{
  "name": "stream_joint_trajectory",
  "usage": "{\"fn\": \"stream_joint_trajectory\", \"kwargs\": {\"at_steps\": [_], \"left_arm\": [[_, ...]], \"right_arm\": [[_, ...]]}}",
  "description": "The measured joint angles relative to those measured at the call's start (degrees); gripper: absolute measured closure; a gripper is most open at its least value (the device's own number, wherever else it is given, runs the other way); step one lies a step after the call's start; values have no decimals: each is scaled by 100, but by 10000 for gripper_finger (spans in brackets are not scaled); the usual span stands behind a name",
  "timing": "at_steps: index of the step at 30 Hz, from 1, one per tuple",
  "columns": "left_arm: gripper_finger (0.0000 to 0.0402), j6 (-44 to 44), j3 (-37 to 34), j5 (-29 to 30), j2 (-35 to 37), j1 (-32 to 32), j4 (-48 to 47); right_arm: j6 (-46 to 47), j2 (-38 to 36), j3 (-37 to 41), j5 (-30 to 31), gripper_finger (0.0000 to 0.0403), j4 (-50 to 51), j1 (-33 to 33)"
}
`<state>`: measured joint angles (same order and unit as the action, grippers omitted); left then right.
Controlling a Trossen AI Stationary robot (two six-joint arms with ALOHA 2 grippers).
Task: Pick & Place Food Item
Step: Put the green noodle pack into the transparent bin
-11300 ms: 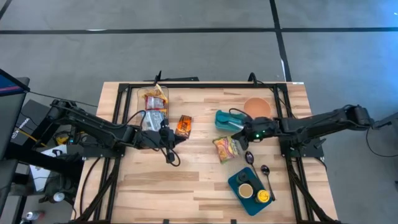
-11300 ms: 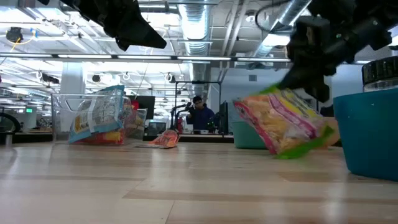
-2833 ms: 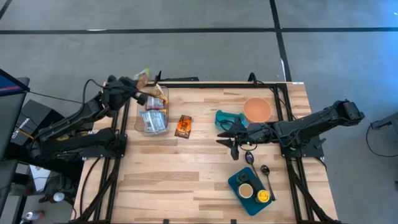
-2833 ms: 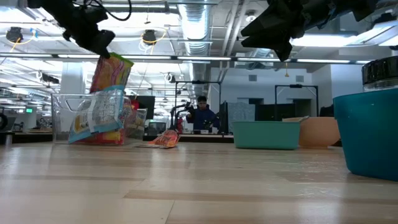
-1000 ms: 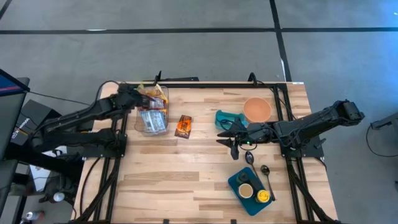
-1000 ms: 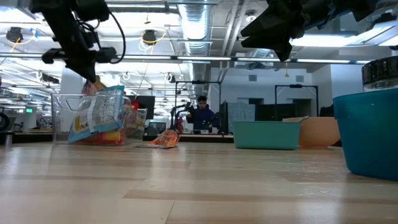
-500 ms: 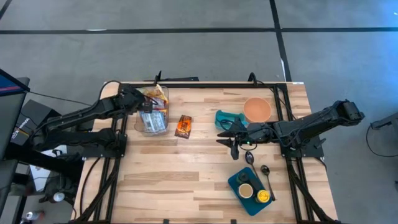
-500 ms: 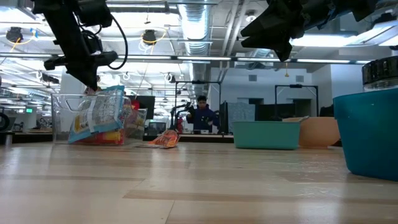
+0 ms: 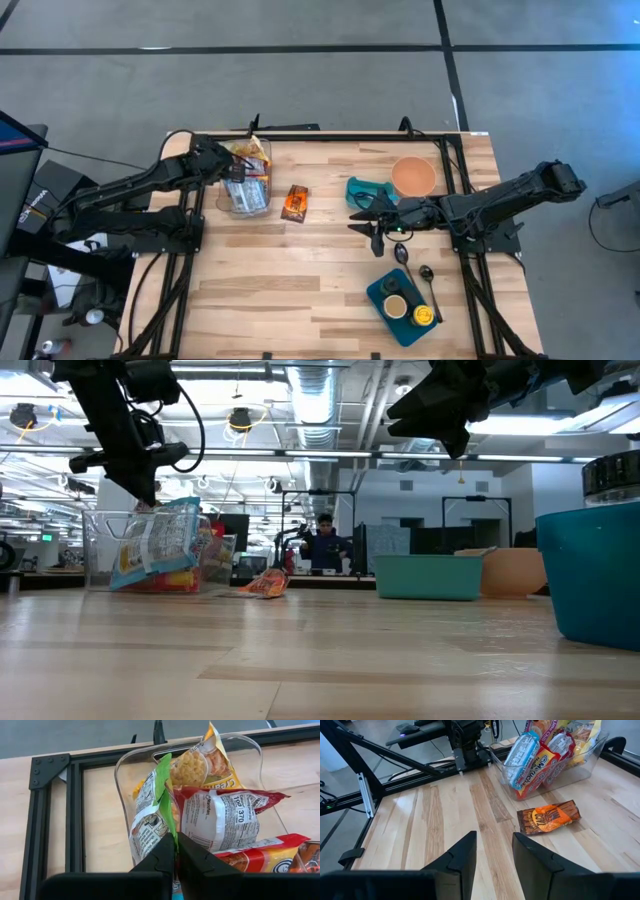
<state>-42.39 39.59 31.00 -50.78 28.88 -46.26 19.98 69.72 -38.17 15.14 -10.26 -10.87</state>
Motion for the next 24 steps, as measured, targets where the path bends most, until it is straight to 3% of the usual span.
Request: {"fn": "stream_joint_trajectory", "kwargs": {"at_steps": [12,24], "left_arm": [[318,7,0,71,2,15,26],[273,48,0,812,4,50,128]], "right_arm": [[1,-1,0,2,283,0,0],[-1,0,0,2,283,0,0]]}}
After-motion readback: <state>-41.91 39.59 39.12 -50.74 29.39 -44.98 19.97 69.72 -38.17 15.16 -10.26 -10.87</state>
